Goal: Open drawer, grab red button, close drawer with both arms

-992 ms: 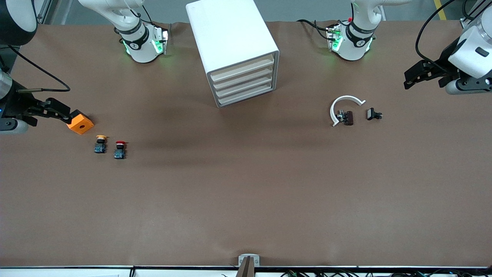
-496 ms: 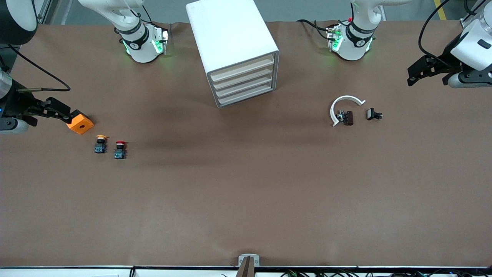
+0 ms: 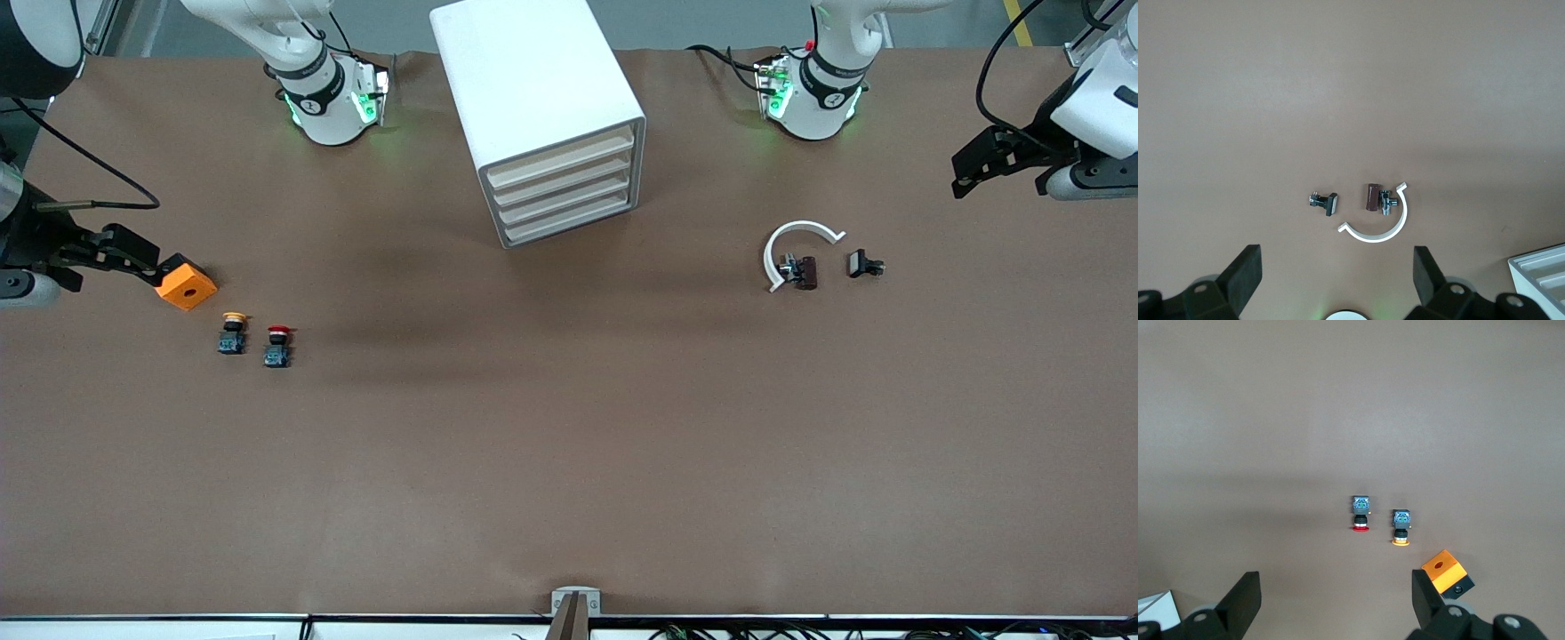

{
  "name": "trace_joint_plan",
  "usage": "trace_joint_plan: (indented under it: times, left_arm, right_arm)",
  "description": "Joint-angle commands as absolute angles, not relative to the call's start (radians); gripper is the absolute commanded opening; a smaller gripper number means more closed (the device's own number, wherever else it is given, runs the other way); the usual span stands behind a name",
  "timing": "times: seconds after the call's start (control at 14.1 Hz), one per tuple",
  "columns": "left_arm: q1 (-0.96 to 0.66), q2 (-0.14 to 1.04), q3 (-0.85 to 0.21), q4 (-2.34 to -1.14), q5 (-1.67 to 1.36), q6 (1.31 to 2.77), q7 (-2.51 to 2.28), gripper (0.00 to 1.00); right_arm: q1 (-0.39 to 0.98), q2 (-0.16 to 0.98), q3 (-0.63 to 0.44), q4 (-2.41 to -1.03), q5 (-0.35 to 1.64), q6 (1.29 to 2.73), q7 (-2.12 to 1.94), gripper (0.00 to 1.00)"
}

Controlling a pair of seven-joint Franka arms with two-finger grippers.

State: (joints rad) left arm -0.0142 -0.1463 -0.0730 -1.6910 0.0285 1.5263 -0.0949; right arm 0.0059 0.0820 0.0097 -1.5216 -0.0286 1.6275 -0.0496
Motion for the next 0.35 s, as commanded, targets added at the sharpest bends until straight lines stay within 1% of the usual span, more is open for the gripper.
trace_joint_plan:
  times: [0.0, 0.28]
  left_arm:
    - [-0.008, -0.141, -0.075, -1.663, 0.045, 1.494, -0.072, 1.00]
    - [-0.006, -0.140, -0.075, -1.663, 0.044, 1.480, -0.072, 1.00]
  right_arm:
    - [0.008, 0.069, 0.011, -1.520, -0.025, 1.623, -0.043, 1.00]
    - [0.029, 0.071, 0.011, -1.522, -0.025, 1.620, -0.043, 1.00]
